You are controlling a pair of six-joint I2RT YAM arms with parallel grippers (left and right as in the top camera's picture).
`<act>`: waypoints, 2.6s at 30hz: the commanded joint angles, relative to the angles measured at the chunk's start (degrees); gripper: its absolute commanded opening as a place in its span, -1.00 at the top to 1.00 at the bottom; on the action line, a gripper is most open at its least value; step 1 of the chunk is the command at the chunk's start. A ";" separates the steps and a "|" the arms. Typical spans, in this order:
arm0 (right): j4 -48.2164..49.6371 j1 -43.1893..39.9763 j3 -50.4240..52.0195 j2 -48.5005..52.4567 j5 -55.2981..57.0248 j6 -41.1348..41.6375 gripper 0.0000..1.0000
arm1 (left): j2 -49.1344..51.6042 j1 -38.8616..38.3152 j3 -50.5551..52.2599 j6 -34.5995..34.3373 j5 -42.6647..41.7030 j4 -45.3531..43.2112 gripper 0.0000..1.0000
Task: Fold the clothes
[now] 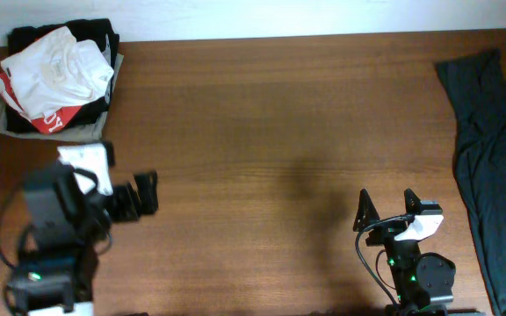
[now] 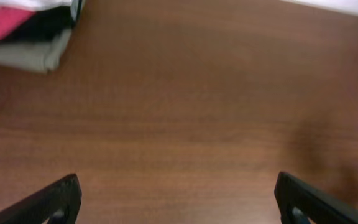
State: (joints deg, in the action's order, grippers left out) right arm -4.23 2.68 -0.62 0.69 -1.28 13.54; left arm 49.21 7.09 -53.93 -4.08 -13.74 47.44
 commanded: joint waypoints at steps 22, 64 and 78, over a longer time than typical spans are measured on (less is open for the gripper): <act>-0.26 0.31 0.31 -0.50 0.48 0.22 -0.97 | -48.52 -0.13 53.42 1.99 0.22 -46.10 -0.98; -0.26 0.31 0.31 -0.50 0.48 0.20 -0.97 | -48.92 -0.17 53.42 2.01 18.05 -43.12 -0.98; -0.26 0.31 0.31 -0.50 0.48 0.20 -0.97 | -48.92 -0.17 53.42 2.01 18.05 -43.12 -0.98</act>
State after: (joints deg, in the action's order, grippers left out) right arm -4.23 2.68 -0.62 0.64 -1.28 13.50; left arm 0.82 7.07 -0.99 -2.61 3.51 4.27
